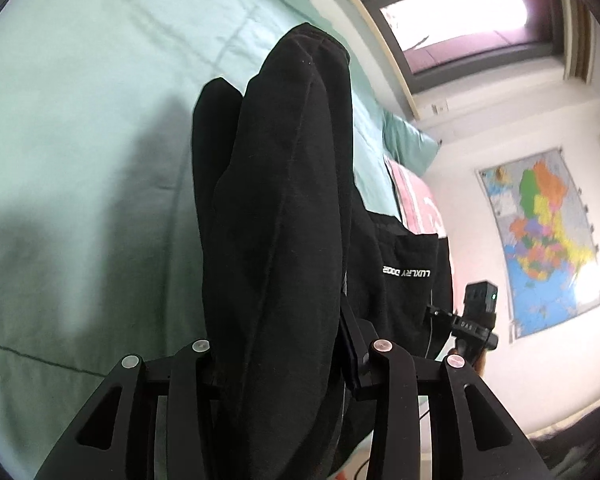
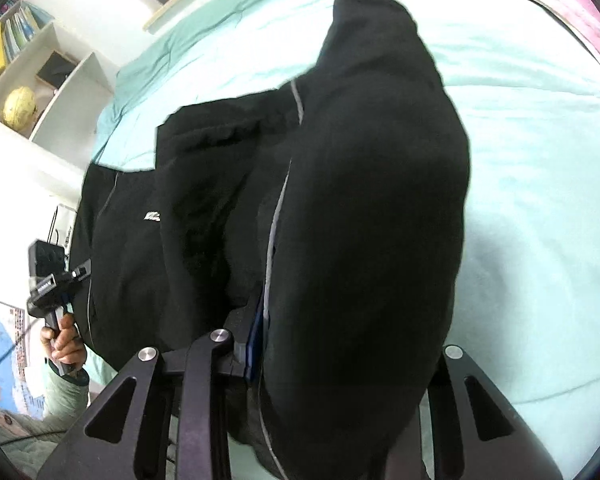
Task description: Fold large clothes
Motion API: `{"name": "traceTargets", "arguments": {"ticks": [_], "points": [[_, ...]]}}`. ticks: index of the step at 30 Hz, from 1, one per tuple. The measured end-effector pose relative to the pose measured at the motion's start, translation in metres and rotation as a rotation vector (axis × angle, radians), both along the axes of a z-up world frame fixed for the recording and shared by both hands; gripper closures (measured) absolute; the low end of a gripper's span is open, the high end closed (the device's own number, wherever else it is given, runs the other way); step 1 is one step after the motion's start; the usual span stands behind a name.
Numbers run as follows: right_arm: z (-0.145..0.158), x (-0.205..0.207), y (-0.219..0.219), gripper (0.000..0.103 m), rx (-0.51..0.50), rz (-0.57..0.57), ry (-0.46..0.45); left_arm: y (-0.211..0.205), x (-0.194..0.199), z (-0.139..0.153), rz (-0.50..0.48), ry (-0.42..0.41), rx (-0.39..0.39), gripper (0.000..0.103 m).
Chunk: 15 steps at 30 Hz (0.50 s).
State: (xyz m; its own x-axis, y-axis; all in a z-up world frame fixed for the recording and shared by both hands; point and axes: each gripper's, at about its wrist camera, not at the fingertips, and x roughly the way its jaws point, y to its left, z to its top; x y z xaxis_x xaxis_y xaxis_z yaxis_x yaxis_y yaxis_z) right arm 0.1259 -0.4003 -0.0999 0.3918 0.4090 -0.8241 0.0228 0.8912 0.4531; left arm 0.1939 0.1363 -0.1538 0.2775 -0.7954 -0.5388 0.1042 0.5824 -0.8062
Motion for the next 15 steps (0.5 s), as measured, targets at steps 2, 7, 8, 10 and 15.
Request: {"name": "traceTargets", "arguments": {"ticks": [2, 7, 8, 10, 15], "points": [[-0.008, -0.006, -0.004, 0.066, -0.029, -0.02, -0.017, 0.004, -0.003, -0.007, -0.006, -0.022, 0.008, 0.059], [-0.012, -0.04, 0.001, 0.061, -0.089, -0.073, -0.056, 0.022, -0.008, -0.027, 0.011, -0.049, -0.012, 0.053], [-0.017, -0.044, -0.002, 0.057, -0.1, -0.091, -0.06, 0.028, -0.008, -0.032, 0.018, -0.046, -0.03, 0.052], [-0.026, -0.045, -0.006, 0.047, -0.126, -0.132, -0.055, 0.038, -0.011, -0.045, 0.016, -0.03, -0.075, 0.047], [-0.04, -0.075, -0.035, 0.034, -0.083, -0.245, -0.065, 0.069, -0.031, -0.069, 0.088, 0.009, -0.186, 0.044]]}}
